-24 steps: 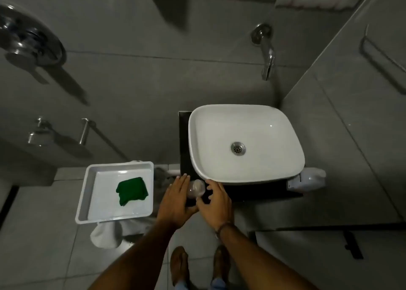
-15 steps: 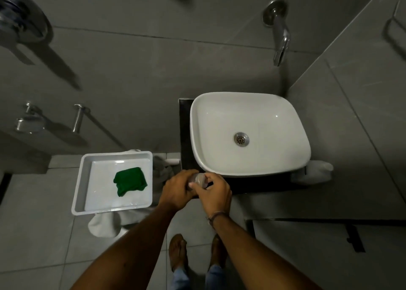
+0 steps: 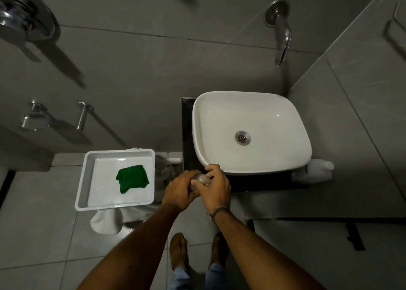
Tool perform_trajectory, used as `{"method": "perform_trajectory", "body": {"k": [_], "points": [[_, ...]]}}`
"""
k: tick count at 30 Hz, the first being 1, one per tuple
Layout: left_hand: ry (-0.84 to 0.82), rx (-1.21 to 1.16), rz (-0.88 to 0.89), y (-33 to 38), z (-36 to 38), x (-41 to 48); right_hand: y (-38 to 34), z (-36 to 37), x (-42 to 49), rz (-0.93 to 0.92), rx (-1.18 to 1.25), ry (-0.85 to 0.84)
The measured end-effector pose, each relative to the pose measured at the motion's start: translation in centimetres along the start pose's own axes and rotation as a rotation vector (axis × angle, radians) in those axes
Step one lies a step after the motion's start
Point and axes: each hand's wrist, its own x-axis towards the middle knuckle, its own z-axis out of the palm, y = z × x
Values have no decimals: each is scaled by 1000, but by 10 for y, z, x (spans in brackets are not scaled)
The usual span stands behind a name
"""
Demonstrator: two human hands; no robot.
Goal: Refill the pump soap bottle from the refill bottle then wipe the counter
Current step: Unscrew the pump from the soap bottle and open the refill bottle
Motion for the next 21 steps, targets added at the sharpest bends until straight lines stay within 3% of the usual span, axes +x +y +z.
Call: {"method": "perform_trajectory", "body": {"k": [6,13,18,21], "points": [[30,-33,-12,-3,3,-1,7,-1,0,-89,-11,-70],[47,-34,25,-10,7,-1,-2,5,-2,-29,-69,12],[67,-34,29,-12,9,0,5,-2,-3,-128,-83,-116],[70,-27,32,-12,9,0,3,-1,-9,-90,-104,4]]}}
